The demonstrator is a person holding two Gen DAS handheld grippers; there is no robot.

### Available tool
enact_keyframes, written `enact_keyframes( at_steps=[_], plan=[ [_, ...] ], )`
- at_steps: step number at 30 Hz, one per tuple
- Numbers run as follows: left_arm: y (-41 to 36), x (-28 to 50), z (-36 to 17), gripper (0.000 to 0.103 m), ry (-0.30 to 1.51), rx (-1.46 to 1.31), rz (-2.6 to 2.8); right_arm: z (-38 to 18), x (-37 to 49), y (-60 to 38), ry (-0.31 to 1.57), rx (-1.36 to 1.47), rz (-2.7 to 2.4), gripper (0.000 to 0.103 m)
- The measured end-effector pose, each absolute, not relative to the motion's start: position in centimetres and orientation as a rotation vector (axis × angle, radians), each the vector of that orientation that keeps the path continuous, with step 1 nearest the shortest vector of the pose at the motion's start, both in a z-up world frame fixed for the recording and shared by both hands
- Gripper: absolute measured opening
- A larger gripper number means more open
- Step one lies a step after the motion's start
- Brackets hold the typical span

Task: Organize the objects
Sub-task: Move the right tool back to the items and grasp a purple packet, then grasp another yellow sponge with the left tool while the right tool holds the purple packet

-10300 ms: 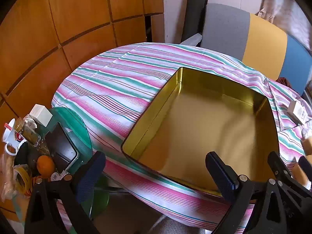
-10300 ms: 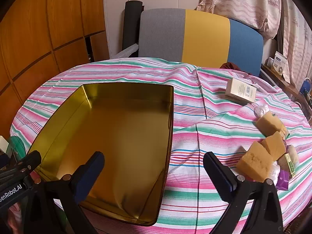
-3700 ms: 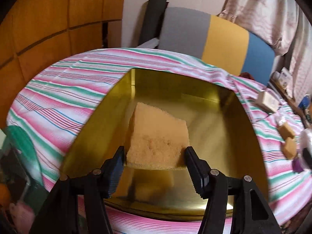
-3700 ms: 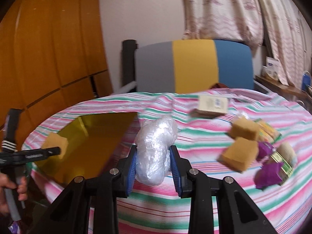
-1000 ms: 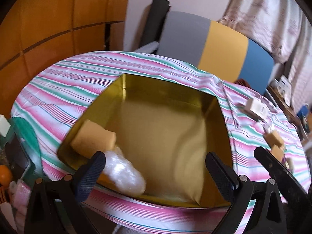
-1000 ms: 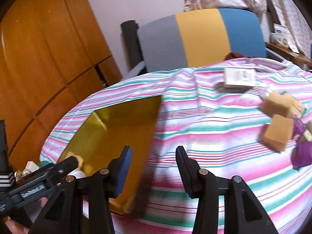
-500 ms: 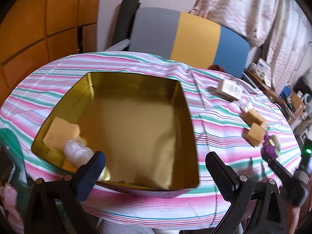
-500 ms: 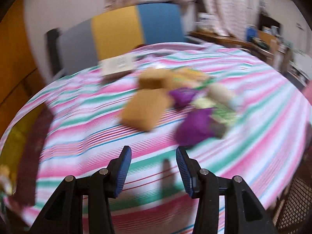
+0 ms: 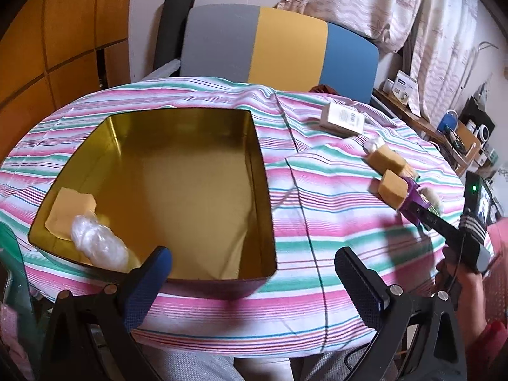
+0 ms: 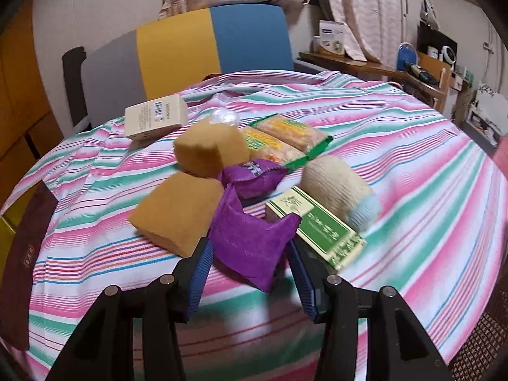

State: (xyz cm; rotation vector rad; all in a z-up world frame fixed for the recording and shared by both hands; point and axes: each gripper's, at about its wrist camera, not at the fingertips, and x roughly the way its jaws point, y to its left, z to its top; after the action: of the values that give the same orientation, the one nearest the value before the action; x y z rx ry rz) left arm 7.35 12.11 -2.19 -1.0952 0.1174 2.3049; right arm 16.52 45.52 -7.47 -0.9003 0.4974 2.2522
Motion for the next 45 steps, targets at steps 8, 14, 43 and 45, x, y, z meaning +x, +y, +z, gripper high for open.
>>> enact_keyframes(
  at_steps=[8, 14, 43, 45],
  plan=[
    [13.3, 8.3, -2.6, 0.103, 0.156, -1.105, 2.262, -7.8, 15.1, 45.6, 0.429, -0.923, 2.31, 0.055],
    [14.8, 8.9, -2.8, 0.103, 0.206, -1.106, 2.237, -8.3, 15.4, 46.2, 0.492, -0.85, 2.391, 0.051],
    [36.9, 5.8, -4.5, 0.103, 0.363, -0.973, 1.936, -9.8, 20.1, 49.2, 0.813, -0.585, 2.309, 0.044],
    [38.4, 5.2, -5.2, 0.103, 0.399, -0.981, 1.918, -9.9, 20.3, 49.2, 0.821, -0.579, 2.31, 0.044]
  ],
)
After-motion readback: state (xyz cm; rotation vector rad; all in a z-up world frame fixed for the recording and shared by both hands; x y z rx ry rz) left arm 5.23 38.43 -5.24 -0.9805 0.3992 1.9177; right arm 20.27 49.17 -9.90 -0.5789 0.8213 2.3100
